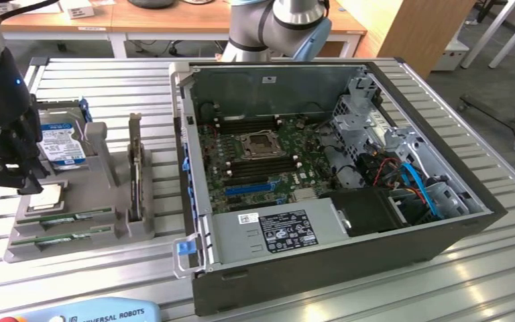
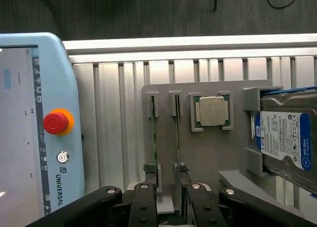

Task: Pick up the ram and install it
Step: 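Pick up the ram and move it above insertion slot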

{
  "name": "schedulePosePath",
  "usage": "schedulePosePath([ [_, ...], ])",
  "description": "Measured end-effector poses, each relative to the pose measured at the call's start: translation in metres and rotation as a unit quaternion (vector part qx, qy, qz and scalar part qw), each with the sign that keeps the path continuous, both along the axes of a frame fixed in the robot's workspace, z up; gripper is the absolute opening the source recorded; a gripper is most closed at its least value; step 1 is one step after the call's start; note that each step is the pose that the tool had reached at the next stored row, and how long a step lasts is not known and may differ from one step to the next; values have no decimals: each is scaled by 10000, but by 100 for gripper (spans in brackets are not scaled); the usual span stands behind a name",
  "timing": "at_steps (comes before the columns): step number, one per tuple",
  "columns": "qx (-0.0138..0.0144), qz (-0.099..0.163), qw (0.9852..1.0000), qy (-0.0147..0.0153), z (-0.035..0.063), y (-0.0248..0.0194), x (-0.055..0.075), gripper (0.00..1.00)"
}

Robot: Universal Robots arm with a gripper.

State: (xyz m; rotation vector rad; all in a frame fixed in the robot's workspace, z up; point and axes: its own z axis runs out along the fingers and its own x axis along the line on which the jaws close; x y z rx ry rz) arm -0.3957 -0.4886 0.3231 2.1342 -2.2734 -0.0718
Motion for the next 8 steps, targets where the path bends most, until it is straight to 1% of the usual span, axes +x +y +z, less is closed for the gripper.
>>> schedulePosePath([
  [1,1,1,10000,-2,-4,-2,1,30],
  [3,1,3,10000,-2,-7,-20,2,30],
  [8,1,5,10000,-1,-11,-86,0,30],
])
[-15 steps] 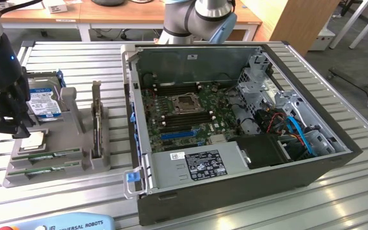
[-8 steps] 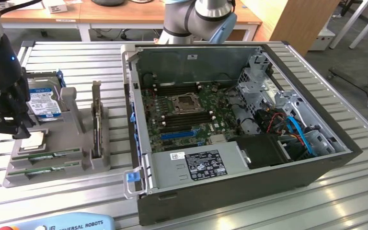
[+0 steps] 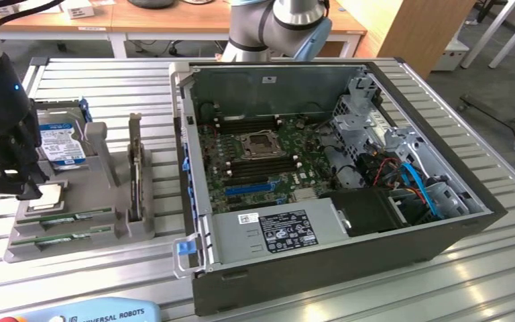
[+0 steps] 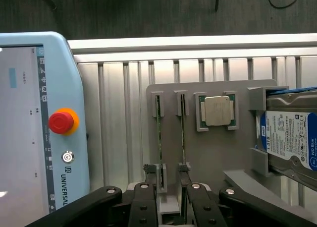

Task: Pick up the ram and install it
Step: 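Pick up the ram and move it above insertion slot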

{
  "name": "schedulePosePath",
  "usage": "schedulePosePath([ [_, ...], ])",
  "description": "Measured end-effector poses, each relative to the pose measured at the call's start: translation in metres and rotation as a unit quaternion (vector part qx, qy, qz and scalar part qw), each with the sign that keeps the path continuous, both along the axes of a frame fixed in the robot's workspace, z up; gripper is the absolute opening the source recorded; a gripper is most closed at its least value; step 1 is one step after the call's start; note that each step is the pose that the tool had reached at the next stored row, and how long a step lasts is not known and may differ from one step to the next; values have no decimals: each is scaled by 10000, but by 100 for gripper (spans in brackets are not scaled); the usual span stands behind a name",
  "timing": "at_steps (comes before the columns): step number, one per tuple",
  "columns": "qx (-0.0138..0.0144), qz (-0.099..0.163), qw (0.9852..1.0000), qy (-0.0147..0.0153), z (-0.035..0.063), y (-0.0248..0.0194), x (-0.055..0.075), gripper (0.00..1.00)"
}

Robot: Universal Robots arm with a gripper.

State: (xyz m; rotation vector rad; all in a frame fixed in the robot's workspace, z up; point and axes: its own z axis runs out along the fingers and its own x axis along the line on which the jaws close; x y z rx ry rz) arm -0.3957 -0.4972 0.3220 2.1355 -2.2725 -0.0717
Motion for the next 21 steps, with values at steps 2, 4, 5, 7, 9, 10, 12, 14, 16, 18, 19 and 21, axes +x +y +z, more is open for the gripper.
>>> schedulePosePath([
  [2,0,0,10000,-1,-6,-12,0,30],
  [4,0,1,10000,-1,-27,-21,0,30],
  [5,0,1,10000,0,-38,-26,0,30],
  [7,0,2,10000,0,-64,-35,0,30],
  [9,0,2,10000,0,-91,-42,0,30],
  [10,0,2,10000,0,-104,-45,0,30],
  [12,0,3,10000,0,-131,-49,0,30],
  [14,0,3,10000,0,-159,-51,0,30],
  [16,0,4,10000,0,-182,-52,0,30],
  [18,-1,4,10000,1,-183,-52,0,30],
  [19,0,9,10000,5,-187,-52,63,30],
  [21,-1,24,10000,25,-191,-52,161,30],
])
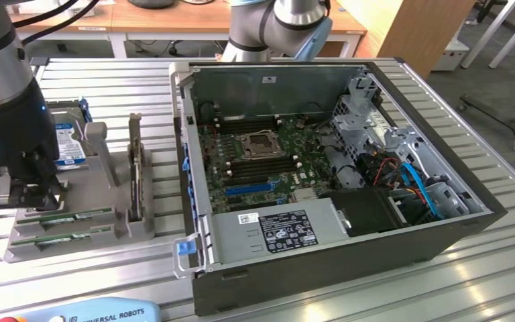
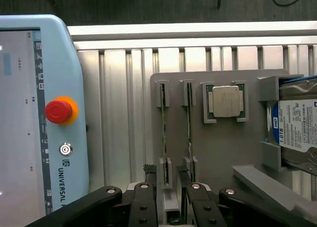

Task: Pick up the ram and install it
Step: 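Pick up the ram and move it above insertion slot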

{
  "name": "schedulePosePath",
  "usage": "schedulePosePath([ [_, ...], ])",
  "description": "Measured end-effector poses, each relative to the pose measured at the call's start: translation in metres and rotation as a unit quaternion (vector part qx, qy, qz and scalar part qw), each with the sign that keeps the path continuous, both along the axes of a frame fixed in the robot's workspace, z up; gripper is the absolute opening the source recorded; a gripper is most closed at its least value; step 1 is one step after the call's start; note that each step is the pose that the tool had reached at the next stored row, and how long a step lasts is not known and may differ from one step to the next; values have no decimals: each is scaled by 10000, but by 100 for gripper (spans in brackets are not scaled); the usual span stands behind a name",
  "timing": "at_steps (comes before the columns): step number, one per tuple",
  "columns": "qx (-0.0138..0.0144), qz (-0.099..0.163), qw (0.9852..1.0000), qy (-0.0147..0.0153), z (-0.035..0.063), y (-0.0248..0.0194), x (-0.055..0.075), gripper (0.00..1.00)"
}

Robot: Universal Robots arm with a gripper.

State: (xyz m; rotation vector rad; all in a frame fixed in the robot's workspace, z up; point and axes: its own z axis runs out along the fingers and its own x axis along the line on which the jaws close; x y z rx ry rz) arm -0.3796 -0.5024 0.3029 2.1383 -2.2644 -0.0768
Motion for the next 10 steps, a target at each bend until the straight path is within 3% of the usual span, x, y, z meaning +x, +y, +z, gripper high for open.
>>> schedulePosePath([
  [4,1,10,10000,5,-3,0,72,30],
  [10,1,10,10000,5,-23,0,73,30],
])
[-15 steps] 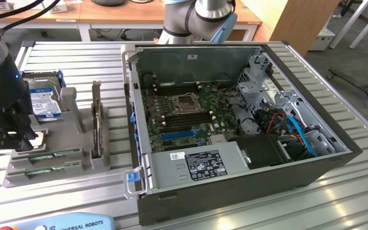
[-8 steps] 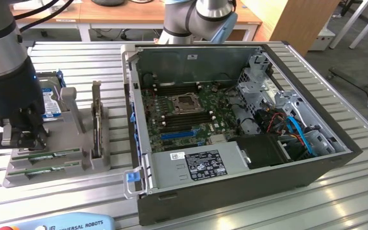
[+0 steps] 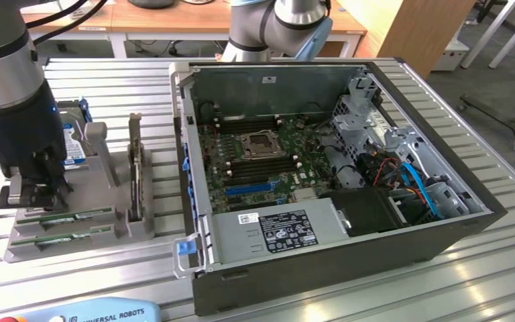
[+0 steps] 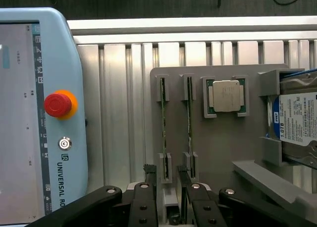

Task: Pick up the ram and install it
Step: 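Pick up the ram and move it above insertion slot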

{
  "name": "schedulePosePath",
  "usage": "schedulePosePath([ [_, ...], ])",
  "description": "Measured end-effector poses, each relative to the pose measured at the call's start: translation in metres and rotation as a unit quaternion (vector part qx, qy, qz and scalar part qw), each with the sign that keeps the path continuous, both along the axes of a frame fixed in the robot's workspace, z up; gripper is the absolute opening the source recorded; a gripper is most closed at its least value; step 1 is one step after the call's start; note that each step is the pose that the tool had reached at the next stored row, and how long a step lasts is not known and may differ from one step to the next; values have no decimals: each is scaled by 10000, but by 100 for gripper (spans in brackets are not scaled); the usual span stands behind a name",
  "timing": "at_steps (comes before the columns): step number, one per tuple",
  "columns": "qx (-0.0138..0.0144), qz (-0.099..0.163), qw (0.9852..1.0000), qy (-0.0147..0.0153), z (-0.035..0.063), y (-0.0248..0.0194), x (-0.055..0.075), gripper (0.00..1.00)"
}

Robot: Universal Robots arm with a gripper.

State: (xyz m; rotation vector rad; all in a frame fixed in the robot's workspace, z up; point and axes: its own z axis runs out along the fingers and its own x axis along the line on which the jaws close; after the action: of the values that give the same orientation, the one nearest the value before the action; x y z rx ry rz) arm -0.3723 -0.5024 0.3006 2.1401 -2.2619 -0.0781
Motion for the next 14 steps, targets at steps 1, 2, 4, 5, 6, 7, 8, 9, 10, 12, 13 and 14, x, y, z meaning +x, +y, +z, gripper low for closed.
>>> schedulePosePath([
  [1,0,0,10000,1,-17,0,0,30],
  [2,0,0,10000,1,-35,0,0,30],
  [4,0,0,10000,1,-71,0,0,30],
  [5,0,0,10000,1,-90,0,-1,30],
  [6,0,0,10000,1,-108,0,0,30],
  [7,0,0,10000,1,-126,0,0,30],
  [8,0,0,10000,0,-144,0,0,30],
  [9,0,0,10000,1,-162,0,0,30],
  [10,0,0,10000,1,-180,0,0,30],
  [12,0,0,10000,0,-218,0,0,30],
  [13,0,0,10000,0,-236,0,0,30],
  [14,0,0,10000,1,-253,-1,0,30],
])
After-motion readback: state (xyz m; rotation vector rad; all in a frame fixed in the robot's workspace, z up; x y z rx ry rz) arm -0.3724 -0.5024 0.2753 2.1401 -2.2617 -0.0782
